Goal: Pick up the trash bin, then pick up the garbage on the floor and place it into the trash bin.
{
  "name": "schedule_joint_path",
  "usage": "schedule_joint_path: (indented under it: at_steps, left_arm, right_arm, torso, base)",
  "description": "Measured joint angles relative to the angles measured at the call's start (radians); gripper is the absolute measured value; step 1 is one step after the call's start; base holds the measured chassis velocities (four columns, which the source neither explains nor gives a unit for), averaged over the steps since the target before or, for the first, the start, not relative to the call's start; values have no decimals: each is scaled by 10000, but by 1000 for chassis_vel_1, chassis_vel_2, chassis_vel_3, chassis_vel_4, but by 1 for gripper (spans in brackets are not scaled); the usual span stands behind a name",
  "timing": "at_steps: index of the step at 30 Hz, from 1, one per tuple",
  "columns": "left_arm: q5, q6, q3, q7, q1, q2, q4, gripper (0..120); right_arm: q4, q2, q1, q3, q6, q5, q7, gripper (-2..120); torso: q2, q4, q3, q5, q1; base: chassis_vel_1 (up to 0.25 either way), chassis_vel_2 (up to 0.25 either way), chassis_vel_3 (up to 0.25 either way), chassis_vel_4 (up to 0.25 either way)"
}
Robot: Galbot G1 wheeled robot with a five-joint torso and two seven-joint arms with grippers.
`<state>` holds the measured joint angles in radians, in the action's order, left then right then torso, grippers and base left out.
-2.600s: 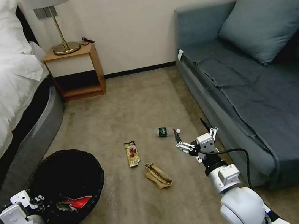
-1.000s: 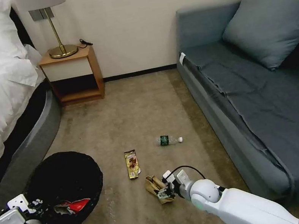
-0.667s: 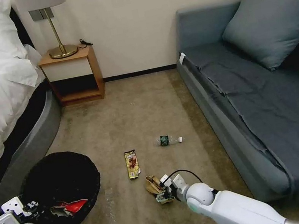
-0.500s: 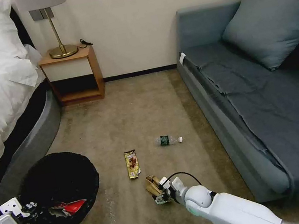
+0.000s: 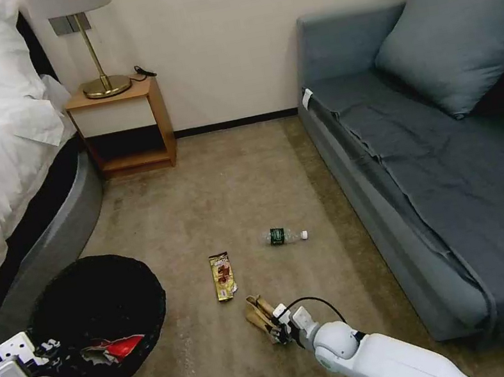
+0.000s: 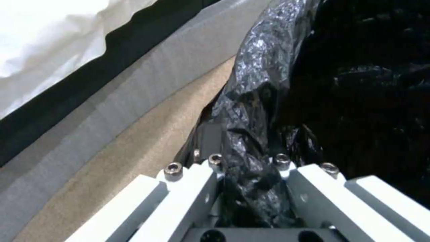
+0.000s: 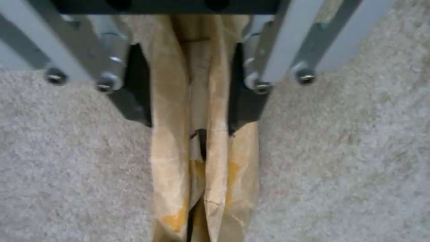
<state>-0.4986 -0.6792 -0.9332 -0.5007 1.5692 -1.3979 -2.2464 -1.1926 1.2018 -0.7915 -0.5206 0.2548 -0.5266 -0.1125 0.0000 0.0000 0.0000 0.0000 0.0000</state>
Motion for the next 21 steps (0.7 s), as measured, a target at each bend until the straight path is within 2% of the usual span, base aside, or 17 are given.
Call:
schedule_joint_path:
  at_steps: [3,5,7,14,21]
  left_arm:
    - [0,0,8,0,-12,8,13,3]
    - [0,1,6,0,-13,9,16,3]
    - [0,1,-2,0,-11,7,17,3]
    - [0,2,-7,-2,-21,6,36,3]
    - [16,2,77,-5,-99,40,185,3]
  right_arm:
    - [-1,-36,-34,16,-63,39,-44,19]
    - [-5,-43,-48,18,-77,52,-53,15]
    - [-17,-45,-75,27,-122,80,-73,4]
    - [-512,-304,-108,227,-229,83,-274,0]
    - [-2904,-1020,335,1350,-64,-497,-655,0]
  torso:
    - [0,0,0,0,0]
    - [0,0,-1,0,0]
    - [0,0,0,0,0]
    - [0,0,0,1,0]
    - [0,-2,0,0,0]
  base:
    - [0,0,0,0]
    - [0,0,0,0]
    - [0,0,0,0]
    - [0,0,0,0]
    - [0,0,0,0]
